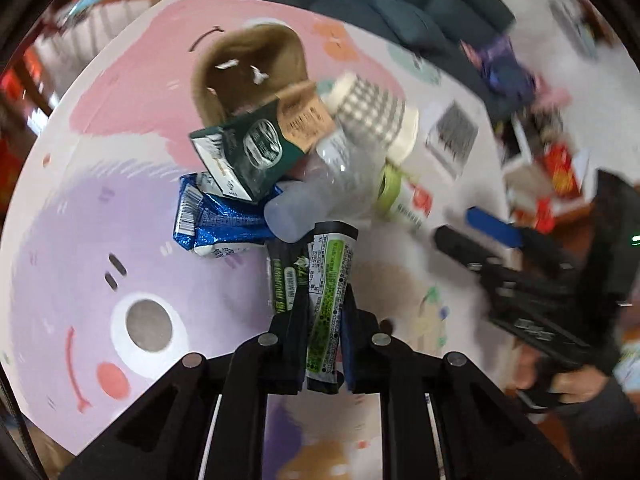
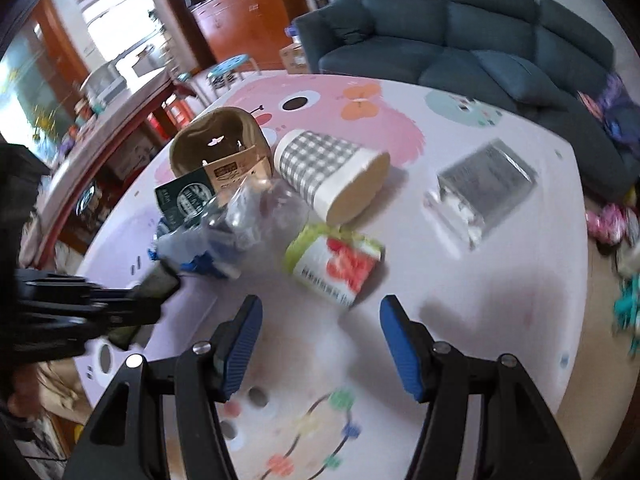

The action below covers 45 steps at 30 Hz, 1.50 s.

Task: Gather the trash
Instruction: 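Grasp the green snack sticks with the left tool while the right grasps the tomato juice box, then carry the snack sticks and tomato juice box over the trash bin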

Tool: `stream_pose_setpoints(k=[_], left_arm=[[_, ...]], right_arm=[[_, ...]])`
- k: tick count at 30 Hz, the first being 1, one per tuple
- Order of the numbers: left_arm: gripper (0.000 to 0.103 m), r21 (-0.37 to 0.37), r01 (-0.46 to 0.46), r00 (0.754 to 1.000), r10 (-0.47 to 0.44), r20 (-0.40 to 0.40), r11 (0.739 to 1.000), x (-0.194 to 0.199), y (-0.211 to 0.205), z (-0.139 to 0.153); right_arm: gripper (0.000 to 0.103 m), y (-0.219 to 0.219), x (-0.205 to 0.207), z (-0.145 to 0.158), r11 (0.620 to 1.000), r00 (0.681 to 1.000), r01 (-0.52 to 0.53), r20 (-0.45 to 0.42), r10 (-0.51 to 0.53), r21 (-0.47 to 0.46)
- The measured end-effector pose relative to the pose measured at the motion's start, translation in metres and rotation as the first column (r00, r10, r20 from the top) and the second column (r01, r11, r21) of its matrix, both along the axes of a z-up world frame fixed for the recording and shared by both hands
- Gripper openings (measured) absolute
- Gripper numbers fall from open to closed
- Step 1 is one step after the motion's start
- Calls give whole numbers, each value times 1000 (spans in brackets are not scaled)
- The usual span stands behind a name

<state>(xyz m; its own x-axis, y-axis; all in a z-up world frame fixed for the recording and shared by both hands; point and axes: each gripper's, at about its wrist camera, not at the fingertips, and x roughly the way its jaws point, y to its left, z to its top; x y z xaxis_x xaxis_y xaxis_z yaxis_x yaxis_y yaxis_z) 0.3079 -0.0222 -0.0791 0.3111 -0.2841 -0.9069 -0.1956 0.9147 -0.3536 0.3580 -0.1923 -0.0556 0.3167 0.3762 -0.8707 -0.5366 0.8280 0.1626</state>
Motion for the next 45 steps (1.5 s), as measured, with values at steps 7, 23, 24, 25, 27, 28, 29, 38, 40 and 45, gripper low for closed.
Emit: stream_pose_setpoints(k=[7, 23, 24, 25, 27, 28, 29, 38, 40, 45], left_arm=[[11, -42, -104, 995, 104, 6, 994, -8, 11, 3], [11, -20, -128, 992, 127, -24, 992, -19, 28, -2], [11, -18, -127, 992, 127, -22, 992, -22, 29, -1], [11, -12, -126, 992, 126, -21, 992, -24, 30, 0], [11, 5, -124, 992, 124, -18, 992, -29, 32, 1], [11, 19, -122, 992, 122, -14, 992, -32, 33, 3], [11, 35, -118, 993, 118, -10, 992, -35, 34, 4], [11, 243, -56, 998, 46, 47, 968, -67, 34, 15], [11, 287, -41, 998, 27, 55, 957, -73, 32, 14], [11, 328, -17, 997, -8, 74, 945, -89, 28, 17]], right_arm=[[62, 24, 22, -17, 985, 987, -159, 0, 159, -73], [45, 34, 35, -39, 971, 976, -214, -71, 207, -103], [44, 34, 34, -38, 972, 977, -208, -76, 200, -108], [42, 36, 32, -38, 973, 978, -203, -78, 195, -112], [37, 35, 30, -37, 977, 982, -178, -84, 168, -117], [33, 35, 29, -37, 979, 984, -164, -89, 154, -118], [30, 33, 27, -36, 983, 987, -136, -99, 124, -121], [28, 25, -7, -34, 984, 978, 36, -196, -70, -173], [27, 25, -19, -34, 981, 970, 63, -220, -104, -184], [23, 36, -47, -32, 973, 943, 115, -288, -170, -198]])
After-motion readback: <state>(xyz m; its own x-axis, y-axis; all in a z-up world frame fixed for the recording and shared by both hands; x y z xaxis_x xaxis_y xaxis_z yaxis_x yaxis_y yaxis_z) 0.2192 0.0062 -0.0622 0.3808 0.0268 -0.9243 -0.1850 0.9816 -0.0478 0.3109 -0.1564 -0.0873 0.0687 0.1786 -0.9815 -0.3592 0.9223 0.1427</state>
